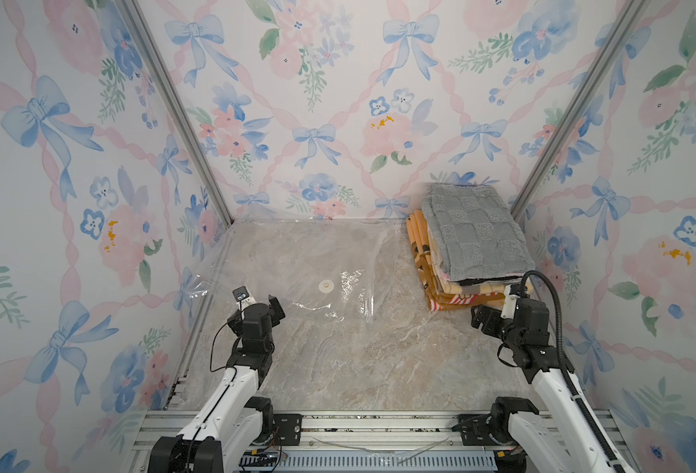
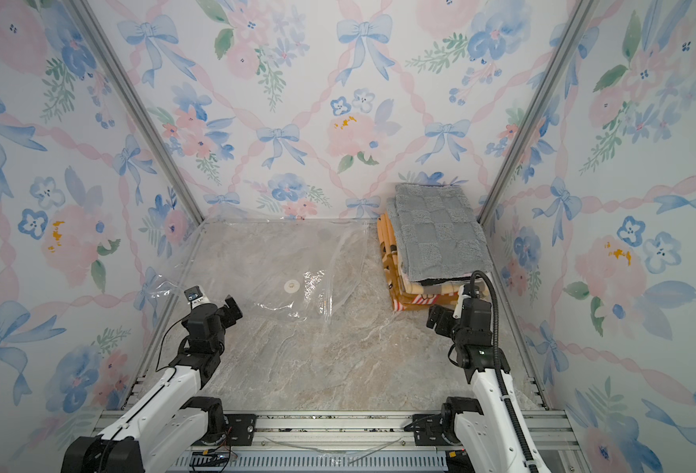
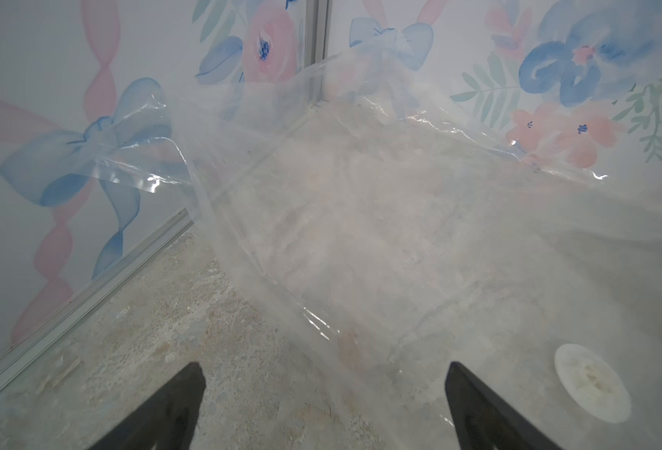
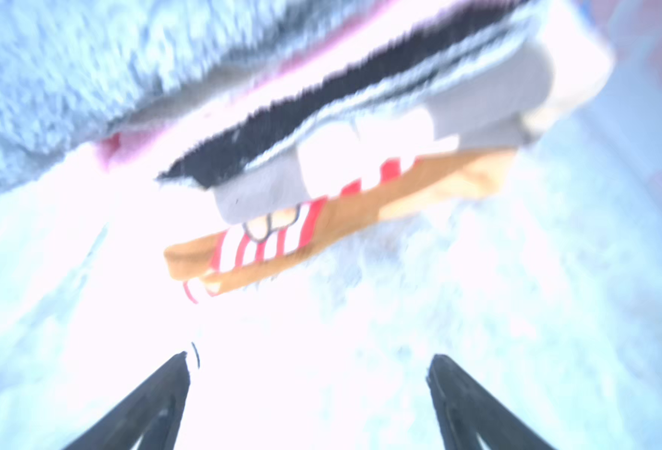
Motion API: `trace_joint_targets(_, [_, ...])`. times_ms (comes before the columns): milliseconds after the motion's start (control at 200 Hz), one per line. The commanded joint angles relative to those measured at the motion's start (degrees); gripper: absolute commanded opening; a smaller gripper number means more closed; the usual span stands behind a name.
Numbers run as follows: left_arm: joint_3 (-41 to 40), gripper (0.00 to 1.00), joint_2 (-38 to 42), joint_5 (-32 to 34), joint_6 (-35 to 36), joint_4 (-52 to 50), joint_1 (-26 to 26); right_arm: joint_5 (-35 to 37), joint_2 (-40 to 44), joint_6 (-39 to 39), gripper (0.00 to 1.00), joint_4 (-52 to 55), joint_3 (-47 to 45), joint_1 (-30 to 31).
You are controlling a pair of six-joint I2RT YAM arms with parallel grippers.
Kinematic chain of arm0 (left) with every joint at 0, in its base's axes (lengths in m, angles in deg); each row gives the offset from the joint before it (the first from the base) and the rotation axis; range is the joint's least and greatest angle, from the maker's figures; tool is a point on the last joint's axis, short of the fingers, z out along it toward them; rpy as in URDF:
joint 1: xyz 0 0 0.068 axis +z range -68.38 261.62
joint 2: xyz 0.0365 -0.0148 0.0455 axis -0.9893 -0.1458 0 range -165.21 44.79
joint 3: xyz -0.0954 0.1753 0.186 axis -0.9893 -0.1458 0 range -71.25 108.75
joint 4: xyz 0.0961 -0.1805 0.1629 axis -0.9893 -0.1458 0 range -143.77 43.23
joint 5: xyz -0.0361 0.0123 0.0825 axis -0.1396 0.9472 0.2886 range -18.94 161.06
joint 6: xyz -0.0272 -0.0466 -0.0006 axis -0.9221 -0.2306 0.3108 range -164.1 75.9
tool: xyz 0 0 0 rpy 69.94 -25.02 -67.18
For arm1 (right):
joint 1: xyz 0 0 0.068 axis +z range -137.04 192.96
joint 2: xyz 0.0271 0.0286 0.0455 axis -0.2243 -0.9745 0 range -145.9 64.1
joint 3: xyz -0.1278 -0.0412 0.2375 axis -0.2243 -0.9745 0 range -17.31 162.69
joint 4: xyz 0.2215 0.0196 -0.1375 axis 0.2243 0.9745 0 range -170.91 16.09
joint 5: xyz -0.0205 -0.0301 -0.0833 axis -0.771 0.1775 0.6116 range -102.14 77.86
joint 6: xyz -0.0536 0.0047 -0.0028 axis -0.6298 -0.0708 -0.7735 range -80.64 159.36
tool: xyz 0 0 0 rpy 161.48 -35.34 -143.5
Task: Take the blanket out of the vacuum bag
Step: Reset both arms
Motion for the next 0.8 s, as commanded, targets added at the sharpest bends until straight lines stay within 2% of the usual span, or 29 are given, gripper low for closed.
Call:
trace_joint_targets(0, [-0.8,0.98,-6.1,-2.4,7.3,13.2,-0.4,6.5,1.5,-9.8,0.96,-19.3,-7.2,2.4])
trace_joint_targets(100, [-1.6,0.98,-11.8,-3.7,13.3,21.9,-1.7,8.8,1.2,-12.6,0.96,-27.7,-12.6,2.9])
trace_joint_targets(175, [-3.5,0.98,-16.1,-8.5,16.8,31.2,-1.4,6.4,-1.7,-12.5,0.96,-32.3,-14.5,1.8])
trace_joint_targets(225, [-4.0,0.98,-18.7,-13.1,18.4,36.0,-0.9,4.6,-3.4,-13.0,0.96,-30.4,-13.0,1.6])
trace_joint_targets(280, [-3.9,0.98,-20.9,-17.2,19.8,39.9,-0.6,4.2,-5.9,-13.2,0.96,-33.1,-12.8,1.5])
trace_joint_targets(470, [-5.5,0.98,-35.6,-24.2,23.8,58.3,-0.4,-0.4,-16.5,-13.1,0.96,-46.0,-11.9,0.2])
trace_joint_targets(560, [-3.3,0.98,-32.9,-21.9,21.7,50.1,0.2,-0.5,-20.0,-13.9,0.96,-50.0,-11.5,0.8])
trace_joint_targets(660, [-1.1,0.98,-34.8,-18.3,20.4,49.2,0.2,2.4,-22.1,-14.4,0.96,-59.1,-14.1,1.4])
trace_joint_targets(795, [-0.6,0.98,-34.3,-18.0,20.0,47.1,0.5,2.1,-25.3,-15.4,0.96,-62.9,-13.7,1.0])
